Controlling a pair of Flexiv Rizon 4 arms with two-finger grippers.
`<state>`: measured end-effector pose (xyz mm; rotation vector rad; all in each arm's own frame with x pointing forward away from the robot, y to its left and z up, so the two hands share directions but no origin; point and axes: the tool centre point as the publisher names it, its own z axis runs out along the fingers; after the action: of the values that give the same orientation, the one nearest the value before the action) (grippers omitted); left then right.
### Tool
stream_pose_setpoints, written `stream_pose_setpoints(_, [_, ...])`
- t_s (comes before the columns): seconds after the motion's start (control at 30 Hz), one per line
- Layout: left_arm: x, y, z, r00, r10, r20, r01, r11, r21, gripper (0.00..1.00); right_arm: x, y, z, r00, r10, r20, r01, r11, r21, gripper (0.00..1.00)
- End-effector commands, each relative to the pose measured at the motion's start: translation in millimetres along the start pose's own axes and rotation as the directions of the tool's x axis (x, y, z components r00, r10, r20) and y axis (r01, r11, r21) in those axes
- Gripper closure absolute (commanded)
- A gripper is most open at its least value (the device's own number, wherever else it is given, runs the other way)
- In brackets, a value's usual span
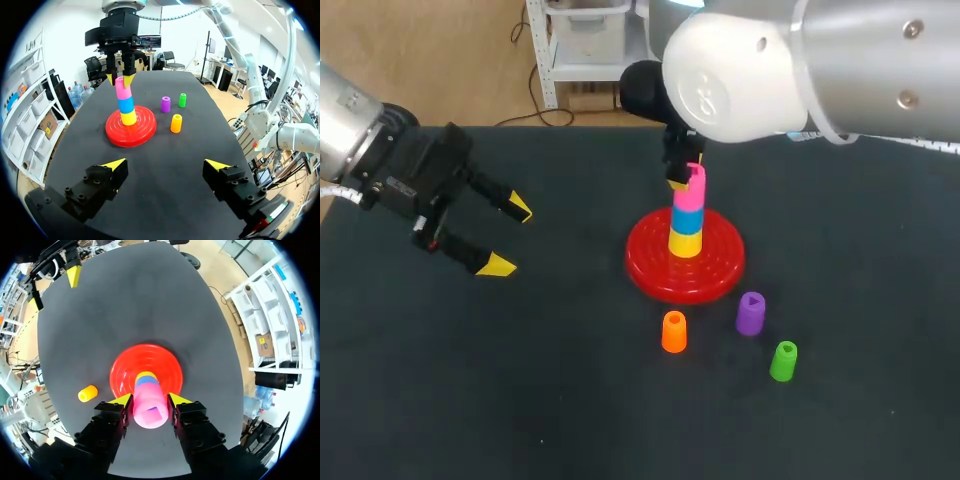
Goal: Pick up and stack the cylinders on the red base in this order: pink,purple,orange,green
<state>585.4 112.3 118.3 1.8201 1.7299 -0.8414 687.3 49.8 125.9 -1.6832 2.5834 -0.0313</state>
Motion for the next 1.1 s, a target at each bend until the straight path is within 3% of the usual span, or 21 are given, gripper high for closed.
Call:
stream_pose_setpoints(0.03, [1.5,-1.2,0,1.0,0.004,0.004,-0.004,1.0,-0.004,0.0,5,8,2,1.0,0.015,0.011,-0.015,0.999,0.037,0.0])
stream_pose_setpoints(0.17, [1.5,-1.2,0,1.0,0.004,0.004,-0.004,1.0,-0.004,0.0,7,9,-5,0.999,0.03,0.033,-0.032,0.998,0.059,0.0])
stream_pose_setpoints(0.37, [1.5,-1.2,0,1.0,0.004,0.004,-0.004,1.0,-0.004,0.0,21,-6,-36,0.988,0.091,0.123,-0.107,0.985,0.136,0.0])
stream_pose_setpoints(0.57, [1.5,-1.2,0,1.0,0.004,0.004,-0.004,1.0,-0.004,0.0,64,-23,-51,0.966,0.199,0.163,-0.228,0.956,0.185,0.0])
stream_pose_setpoints(0.8, [1.5,-1.2,0,1.0,0.004,0.004,-0.004,1.0,-0.004,0.0,114,-25,-38,0.936,0.327,0.128,-0.347,0.918,0.192,0.0])
stream_pose_setpoints(1.1, [1.5,-1.2,0,1.0,0.004,0.004,-0.004,1.0,-0.004,0.0,135,-1,-6,0.934,0.342,0.103,-0.354,0.924,0.142,0.0])
